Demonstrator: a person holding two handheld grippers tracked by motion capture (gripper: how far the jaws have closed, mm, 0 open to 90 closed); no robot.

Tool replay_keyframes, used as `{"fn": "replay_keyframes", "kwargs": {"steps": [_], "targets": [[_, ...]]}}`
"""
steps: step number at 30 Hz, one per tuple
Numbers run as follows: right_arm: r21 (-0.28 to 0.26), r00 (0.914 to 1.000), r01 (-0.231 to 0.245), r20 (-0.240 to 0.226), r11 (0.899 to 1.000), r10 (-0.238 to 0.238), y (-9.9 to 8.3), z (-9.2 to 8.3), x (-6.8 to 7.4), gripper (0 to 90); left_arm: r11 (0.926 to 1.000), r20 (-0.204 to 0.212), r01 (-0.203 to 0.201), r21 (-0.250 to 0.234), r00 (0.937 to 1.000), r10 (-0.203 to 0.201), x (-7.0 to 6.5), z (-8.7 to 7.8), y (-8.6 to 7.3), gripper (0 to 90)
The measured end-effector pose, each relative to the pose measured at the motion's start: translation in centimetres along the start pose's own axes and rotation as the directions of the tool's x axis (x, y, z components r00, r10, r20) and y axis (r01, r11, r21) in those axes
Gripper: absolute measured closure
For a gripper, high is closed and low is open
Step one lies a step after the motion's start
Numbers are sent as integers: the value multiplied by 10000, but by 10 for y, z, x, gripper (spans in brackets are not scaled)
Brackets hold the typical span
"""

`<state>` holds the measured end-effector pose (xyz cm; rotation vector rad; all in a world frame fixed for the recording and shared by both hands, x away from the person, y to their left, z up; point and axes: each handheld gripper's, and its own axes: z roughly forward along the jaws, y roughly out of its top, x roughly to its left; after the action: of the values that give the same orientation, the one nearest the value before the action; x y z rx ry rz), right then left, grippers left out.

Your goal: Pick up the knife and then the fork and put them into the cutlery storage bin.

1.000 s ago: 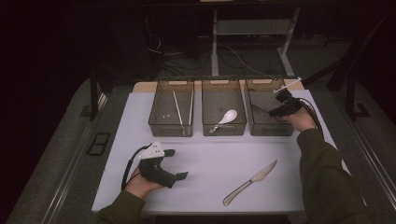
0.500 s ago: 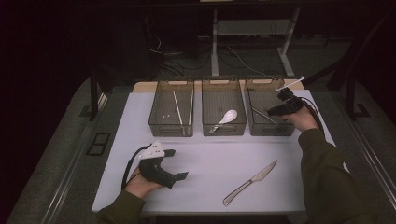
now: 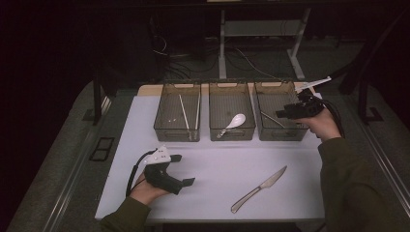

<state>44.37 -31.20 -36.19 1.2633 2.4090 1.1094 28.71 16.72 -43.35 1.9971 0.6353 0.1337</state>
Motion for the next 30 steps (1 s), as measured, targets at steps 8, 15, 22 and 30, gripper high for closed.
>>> {"fn": "replay_keyframes", "kwargs": {"steps": [8, 15, 22, 30], "targets": [[-590, 9952, 815, -500, 9949, -845, -13, -18, 26, 458, 10000, -11, 29, 14, 10000, -29, 1, -1, -1, 0], [-821, 9841, 1241, -1172, 9889, -1333, -36, -23, 50, 713, 10000, -70, -2, 51, 10000, 2, -1, -1, -2, 0], [-901, 9663, 1866, -1631, 9783, -1993, -55, -22, 68, 824, 10000, -198, 28, 37, 9998, -27, 0, -2, -1, 0], [-247, 9507, 2327, -2048, 9722, -2328, -79, -13, 87, 895, 10000, -262, 45, 43, 9996, -44, -1, -4, -2, 0]]}}
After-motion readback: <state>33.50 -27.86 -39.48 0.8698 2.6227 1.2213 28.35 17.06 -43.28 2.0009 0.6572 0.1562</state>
